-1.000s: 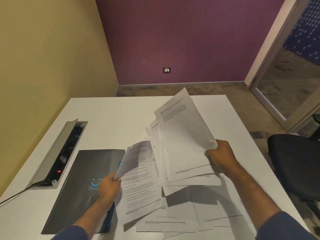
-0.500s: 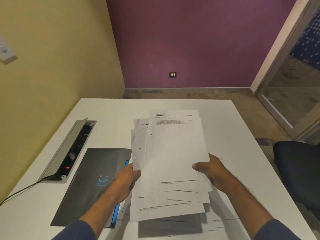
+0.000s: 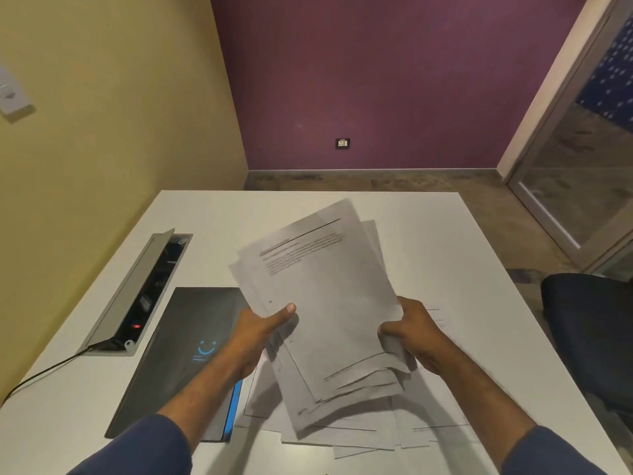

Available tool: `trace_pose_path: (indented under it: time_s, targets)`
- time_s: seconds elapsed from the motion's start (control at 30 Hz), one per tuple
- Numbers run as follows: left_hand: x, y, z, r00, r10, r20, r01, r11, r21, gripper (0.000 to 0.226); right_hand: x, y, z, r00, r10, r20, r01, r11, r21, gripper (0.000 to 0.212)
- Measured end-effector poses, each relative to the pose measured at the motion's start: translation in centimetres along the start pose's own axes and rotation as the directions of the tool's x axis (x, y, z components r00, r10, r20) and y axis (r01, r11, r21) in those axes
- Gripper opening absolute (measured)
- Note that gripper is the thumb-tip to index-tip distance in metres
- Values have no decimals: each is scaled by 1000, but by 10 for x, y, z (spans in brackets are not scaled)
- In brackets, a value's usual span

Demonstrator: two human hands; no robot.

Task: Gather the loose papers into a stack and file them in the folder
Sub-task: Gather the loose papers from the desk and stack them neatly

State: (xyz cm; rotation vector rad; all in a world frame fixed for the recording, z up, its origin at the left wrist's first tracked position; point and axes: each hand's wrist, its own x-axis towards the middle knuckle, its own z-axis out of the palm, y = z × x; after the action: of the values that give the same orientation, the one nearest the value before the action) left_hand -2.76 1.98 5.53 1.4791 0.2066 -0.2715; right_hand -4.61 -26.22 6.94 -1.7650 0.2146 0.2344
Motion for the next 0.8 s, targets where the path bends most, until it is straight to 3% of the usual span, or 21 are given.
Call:
trace_pose_path:
  time_s: [0.13,0.4,0.8]
  targets:
    - [3,9,11,992,126,1,-126,991,-46,51,2,-8,-3,995,-93,-24,93,996,-10,32]
    - [2,29,17,961,264,77,-263,964,-27,25,2,-15,-16,982,-179,56,178,984,33,30]
    - [-4,37,33,932,359,53,-353,931,-97,32,7,-17,-2,946,-287,-150,309,938,158,28]
